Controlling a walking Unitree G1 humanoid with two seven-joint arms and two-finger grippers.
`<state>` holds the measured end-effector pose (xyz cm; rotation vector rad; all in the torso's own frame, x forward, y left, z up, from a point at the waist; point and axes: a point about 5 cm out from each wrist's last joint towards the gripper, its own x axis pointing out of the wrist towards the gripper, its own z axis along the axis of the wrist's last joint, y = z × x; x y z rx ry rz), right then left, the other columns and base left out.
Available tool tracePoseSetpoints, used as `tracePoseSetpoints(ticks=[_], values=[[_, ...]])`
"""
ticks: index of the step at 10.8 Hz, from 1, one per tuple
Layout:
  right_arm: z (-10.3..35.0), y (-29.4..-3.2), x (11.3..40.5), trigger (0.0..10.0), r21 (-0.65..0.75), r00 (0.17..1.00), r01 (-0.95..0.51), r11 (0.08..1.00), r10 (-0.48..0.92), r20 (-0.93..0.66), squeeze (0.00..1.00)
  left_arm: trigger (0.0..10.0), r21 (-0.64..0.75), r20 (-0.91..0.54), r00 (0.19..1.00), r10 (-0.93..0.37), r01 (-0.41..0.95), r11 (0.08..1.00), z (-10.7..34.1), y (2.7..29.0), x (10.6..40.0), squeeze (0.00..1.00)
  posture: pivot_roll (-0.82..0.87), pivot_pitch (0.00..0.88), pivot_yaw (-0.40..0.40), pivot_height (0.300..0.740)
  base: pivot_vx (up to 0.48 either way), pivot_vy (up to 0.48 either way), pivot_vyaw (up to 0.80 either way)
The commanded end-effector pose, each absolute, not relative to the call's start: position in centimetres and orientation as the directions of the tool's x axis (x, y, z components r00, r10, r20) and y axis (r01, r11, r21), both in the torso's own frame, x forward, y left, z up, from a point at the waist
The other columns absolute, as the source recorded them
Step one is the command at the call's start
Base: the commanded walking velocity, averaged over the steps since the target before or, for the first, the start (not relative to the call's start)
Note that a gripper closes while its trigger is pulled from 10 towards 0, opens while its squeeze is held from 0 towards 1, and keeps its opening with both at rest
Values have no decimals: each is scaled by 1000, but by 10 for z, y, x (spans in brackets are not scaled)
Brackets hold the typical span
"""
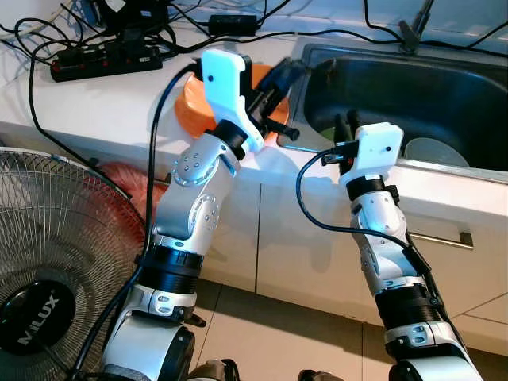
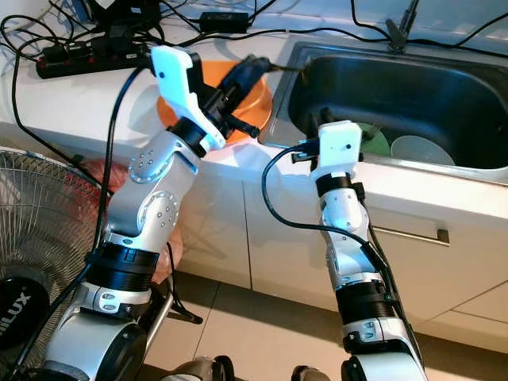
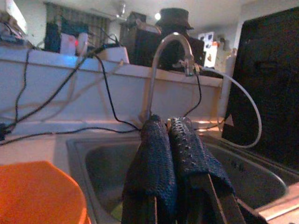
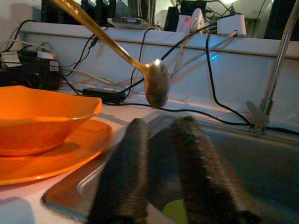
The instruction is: Kitchen organization
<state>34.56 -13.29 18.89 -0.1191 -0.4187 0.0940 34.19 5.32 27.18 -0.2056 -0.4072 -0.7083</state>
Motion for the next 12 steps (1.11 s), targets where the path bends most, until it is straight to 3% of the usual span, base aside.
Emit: tracePoseSetpoints(ticks=[1, 6, 7, 12], values=[[185, -133, 345, 10000, -137, 917, -72, 988, 120, 381, 1000, 10000, -37, 424, 657, -623, 700, 713, 274, 48, 339, 0, 5, 126, 56, 740, 0, 0, 0], [184, -132, 345, 10000, -156, 916, -68, 985, 124, 381, 1000, 10000, -41, 399, 644, -652, 723, 689, 270, 45, 338, 0, 4, 122, 63, 740, 0, 0, 0], [186, -134, 345, 10000, -161, 915, -48, 986, 108, 388, 0, 10000, -43, 395, 642, -657, 727, 685, 269, 44, 337, 0, 2, 121, 65, 740, 0, 0, 0], [189, -131, 343, 10000, -165, 905, -45, 985, 110, 411, 0, 10000, -26, 333, 598, -729, 778, 627, 263, 32, 330, 0, 0, 110, 76, 740, 0, 0, 0]])
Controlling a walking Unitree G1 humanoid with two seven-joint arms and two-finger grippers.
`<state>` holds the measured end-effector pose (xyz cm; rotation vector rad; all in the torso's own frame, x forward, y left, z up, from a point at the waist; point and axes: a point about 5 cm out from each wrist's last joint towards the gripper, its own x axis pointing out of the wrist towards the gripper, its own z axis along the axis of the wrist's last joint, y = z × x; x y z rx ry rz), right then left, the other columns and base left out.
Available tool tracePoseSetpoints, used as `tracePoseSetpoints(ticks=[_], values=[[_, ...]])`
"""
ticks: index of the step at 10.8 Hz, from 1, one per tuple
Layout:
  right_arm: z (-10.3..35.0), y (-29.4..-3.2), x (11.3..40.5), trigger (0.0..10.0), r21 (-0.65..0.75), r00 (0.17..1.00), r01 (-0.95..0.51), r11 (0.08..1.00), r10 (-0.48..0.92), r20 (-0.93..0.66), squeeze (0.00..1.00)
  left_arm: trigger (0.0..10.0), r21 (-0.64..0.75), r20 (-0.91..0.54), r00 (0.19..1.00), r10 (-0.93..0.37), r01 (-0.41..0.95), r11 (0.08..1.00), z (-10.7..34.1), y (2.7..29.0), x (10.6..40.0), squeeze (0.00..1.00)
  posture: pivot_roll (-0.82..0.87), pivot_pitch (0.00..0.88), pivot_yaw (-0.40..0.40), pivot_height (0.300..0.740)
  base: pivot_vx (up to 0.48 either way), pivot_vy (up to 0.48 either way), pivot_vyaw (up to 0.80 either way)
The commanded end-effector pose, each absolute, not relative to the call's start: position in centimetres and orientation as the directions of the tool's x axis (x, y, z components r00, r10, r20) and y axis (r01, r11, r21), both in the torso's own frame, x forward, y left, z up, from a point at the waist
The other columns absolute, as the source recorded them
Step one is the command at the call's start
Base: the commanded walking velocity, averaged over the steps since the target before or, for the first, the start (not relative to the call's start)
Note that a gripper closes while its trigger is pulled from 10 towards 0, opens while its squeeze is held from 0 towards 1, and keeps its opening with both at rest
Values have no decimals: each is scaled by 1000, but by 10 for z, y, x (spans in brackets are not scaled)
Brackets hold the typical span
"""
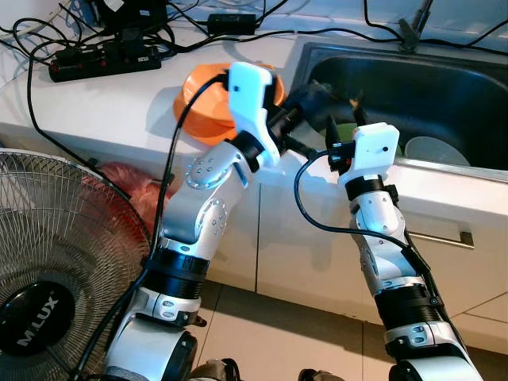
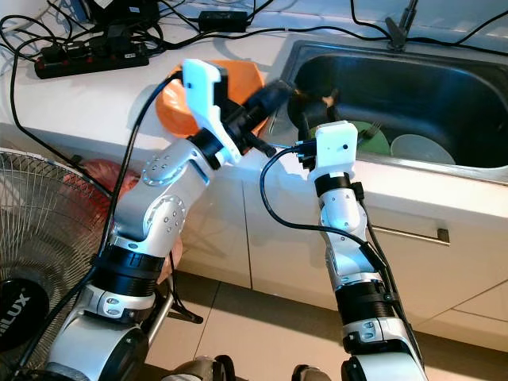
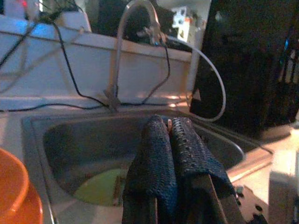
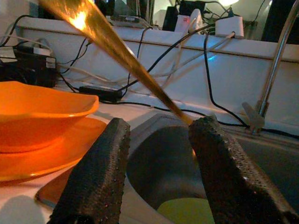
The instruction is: Kitchen organization
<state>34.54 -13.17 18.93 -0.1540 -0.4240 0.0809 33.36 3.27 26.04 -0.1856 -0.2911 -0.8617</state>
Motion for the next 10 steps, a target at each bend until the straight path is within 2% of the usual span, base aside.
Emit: tracePoseSetpoints(ticks=[1, 5, 10], values=[[191, -131, 343, 10000, -161, 903, -39, 986, 104, 417, 0, 10000, -20, 303, 601, -740, 780, 625, 258, 30, 330, 0, -1, 110, 77, 740, 0, 0, 0], [191, -134, 344, 10000, -157, 904, -13, 987, 79, 419, 0, 10000, -3, 244, 595, -766, 790, 613, 249, 27, 329, 0, 3, 121, 76, 740, 0, 0, 0], [188, -130, 345, 10000, -159, 910, -37, 987, 99, 403, 0, 10000, -9, 254, 574, -779, 807, 591, 251, 24, 325, 0, 8, 123, 75, 740, 0, 0, 0]])
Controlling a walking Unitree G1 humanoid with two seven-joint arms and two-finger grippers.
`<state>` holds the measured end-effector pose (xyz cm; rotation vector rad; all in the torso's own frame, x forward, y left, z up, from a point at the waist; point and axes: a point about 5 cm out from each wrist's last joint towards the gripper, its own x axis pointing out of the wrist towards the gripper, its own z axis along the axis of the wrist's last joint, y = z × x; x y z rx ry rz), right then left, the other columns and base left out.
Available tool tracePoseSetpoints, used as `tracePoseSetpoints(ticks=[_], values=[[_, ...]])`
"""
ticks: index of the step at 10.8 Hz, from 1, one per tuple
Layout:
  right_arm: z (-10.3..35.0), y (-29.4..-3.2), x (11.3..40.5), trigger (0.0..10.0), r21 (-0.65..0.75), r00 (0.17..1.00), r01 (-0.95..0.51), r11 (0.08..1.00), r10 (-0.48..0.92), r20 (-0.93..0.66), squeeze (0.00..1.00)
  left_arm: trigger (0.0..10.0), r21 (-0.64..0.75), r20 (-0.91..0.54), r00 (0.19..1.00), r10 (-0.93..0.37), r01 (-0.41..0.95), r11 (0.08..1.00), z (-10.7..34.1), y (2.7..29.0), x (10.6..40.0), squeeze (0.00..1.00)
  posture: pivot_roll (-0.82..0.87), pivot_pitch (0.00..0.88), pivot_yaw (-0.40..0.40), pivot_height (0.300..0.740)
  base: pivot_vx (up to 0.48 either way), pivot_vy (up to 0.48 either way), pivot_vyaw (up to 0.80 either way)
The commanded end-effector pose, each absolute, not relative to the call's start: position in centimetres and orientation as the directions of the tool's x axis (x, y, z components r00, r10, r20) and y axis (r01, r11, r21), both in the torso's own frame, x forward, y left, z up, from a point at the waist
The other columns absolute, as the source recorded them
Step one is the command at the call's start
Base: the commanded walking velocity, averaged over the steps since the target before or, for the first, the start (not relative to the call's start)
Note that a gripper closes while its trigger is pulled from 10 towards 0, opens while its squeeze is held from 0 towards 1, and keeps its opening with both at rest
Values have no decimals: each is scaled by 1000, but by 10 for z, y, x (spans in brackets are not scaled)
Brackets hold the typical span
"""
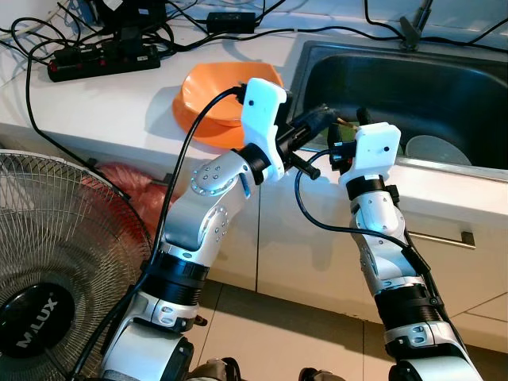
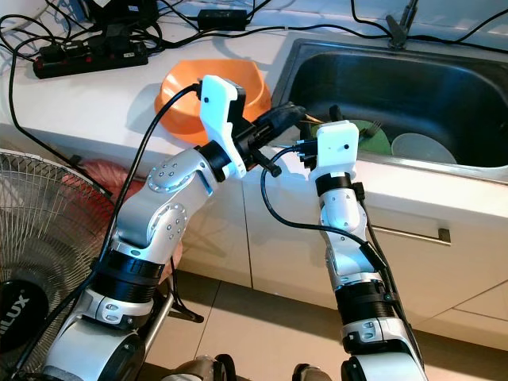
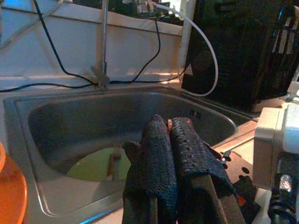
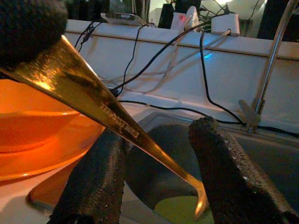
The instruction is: Kitchen organization
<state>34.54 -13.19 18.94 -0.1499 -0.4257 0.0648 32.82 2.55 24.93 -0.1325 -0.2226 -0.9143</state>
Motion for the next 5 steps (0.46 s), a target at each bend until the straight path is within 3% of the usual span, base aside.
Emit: tracePoseSetpoints(ticks=[1, 4, 5], values=[[187, -128, 345, 10000, -160, 910, -49, 986, 110, 399, 0, 10000, -10, 259, 566, -783, 812, 584, 252, 23, 323, 0, 8, 123, 75, 740, 0, 0, 0], [185, -128, 346, 10000, -157, 915, -39, 987, 99, 392, 0, 10000, -7, 259, 565, -783, 812, 584, 253, 24, 323, 0, 11, 124, 76, 740, 0, 0, 0], [185, -129, 346, 0, -157, 916, -36, 987, 95, 389, 0, 10000, -6, 257, 567, -782, 810, 586, 253, 25, 323, 0, 14, 123, 76, 740, 0, 0, 0]])
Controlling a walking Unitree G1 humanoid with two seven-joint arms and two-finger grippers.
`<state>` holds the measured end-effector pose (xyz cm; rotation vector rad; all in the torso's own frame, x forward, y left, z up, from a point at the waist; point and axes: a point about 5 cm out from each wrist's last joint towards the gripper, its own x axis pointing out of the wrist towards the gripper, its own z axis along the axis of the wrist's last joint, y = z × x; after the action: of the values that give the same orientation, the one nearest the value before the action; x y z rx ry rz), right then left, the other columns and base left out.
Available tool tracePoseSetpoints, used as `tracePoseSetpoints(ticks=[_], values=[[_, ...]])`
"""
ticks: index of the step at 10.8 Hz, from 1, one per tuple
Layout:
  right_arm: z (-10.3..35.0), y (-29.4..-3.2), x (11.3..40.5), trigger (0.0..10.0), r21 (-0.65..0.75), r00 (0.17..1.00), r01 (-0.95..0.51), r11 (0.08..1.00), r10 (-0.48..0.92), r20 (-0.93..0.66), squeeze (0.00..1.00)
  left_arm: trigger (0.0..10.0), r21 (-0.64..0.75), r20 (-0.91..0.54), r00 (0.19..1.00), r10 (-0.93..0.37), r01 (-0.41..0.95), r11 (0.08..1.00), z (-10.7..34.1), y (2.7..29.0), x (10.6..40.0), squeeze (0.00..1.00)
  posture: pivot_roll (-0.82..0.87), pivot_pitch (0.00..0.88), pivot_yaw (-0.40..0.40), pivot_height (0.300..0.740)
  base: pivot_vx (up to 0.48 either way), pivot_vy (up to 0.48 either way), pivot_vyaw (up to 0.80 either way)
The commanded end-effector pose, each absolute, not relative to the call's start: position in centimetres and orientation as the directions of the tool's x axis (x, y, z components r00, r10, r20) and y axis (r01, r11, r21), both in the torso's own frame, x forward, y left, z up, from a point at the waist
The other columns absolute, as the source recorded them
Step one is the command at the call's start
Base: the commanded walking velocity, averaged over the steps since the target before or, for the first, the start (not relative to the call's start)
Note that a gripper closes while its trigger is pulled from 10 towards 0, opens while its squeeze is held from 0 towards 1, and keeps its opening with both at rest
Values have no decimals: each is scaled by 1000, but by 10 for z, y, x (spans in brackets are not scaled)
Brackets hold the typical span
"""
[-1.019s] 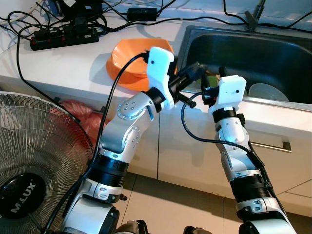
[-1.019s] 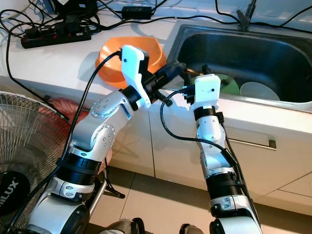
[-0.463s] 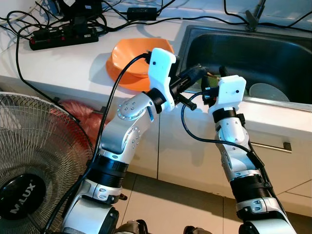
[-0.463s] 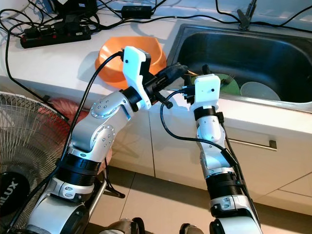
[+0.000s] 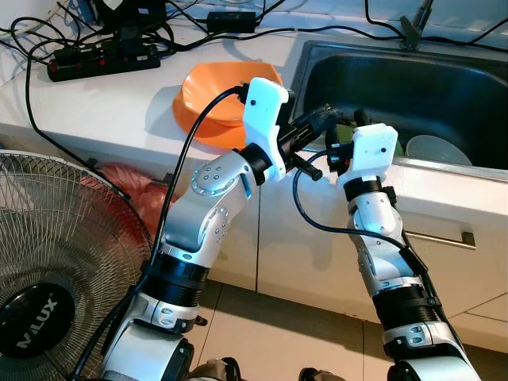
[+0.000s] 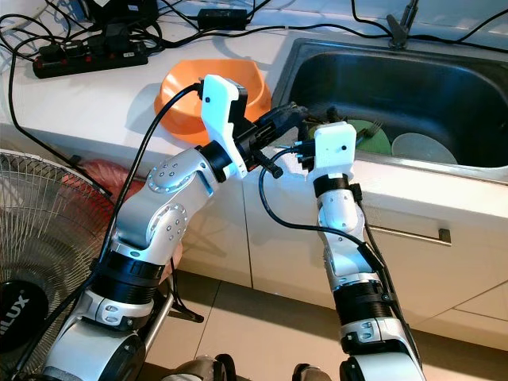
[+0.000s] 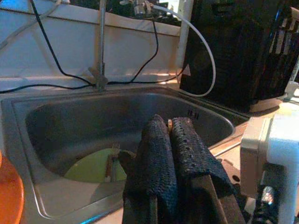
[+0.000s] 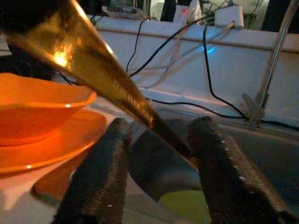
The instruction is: Kitchen organization
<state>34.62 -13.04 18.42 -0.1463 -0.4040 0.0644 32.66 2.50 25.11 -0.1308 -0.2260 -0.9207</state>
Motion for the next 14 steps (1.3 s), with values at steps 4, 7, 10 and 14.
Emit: tracePoseSetpoints(ticks=[4, 7, 10, 14], values=[[184, -133, 349, 0, -161, 922, 1, 987, 61, 383, 0, 10000, -3, 253, 574, -779, 805, 593, 253, 27, 325, 0, 16, 120, 77, 740, 0, 0, 0], [184, -134, 349, 0, -160, 922, 12, 987, 51, 384, 0, 10000, -1, 253, 571, -781, 807, 590, 253, 26, 324, 0, 17, 115, 78, 740, 0, 0, 0], [184, -134, 349, 0, -160, 922, 21, 987, 43, 385, 0, 10000, 6, 253, 567, -784, 809, 588, 253, 26, 324, 0, 17, 112, 80, 740, 0, 0, 0], [184, -136, 349, 10000, -152, 922, 38, 988, 24, 386, 0, 10000, 22, 262, 576, -774, 799, 601, 253, 27, 324, 1000, 17, 112, 80, 740, 0, 0, 0]])
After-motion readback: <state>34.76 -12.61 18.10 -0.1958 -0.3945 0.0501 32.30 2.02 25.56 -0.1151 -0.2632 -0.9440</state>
